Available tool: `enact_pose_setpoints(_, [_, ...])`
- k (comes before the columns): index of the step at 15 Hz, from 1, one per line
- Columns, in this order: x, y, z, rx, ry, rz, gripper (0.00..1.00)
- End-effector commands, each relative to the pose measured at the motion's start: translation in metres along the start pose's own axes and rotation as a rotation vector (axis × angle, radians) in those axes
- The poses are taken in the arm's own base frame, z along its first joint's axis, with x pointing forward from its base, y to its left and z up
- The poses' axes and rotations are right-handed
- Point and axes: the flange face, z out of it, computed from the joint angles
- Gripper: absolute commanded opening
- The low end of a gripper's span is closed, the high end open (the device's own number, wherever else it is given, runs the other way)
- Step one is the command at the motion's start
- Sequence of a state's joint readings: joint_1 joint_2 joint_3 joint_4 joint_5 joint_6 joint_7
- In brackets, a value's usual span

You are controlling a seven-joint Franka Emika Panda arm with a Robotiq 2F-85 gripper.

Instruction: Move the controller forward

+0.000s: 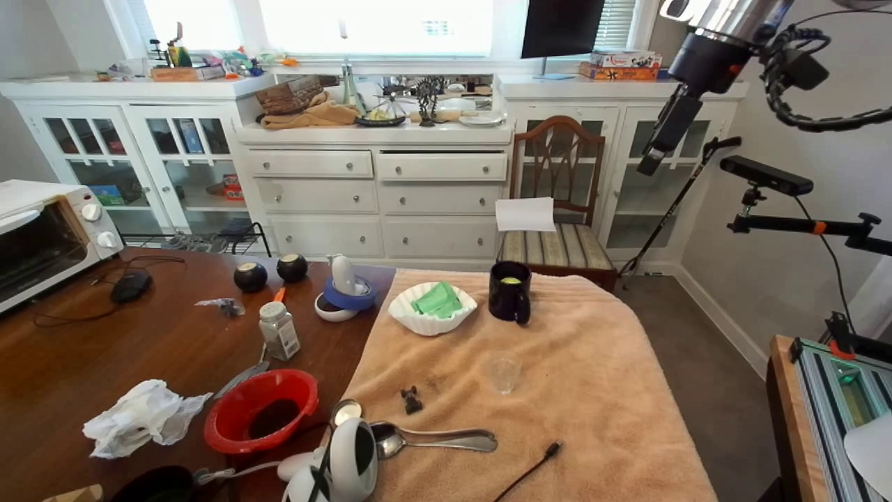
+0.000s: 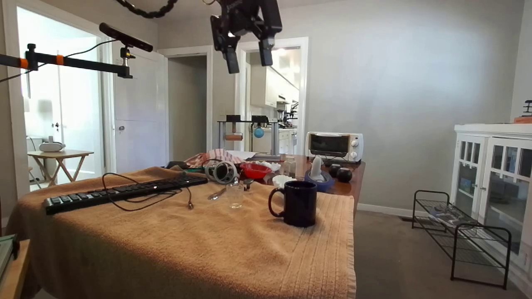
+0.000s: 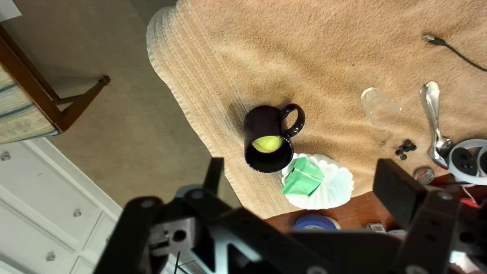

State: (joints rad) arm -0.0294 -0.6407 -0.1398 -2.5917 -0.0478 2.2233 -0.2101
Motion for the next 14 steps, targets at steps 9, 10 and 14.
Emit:
enact_pose_setpoints(9, [0.061,0.02,0.035,0.023,-0.065,-0.012,1.0])
enact_pose_setpoints(10, [0.061,0.02,0.035,0.023,-0.065,-0.012,1.0])
enact_pose_setpoints(14, [0.078,0.017,0.054,-0.004,-0.041,0.061,1.0])
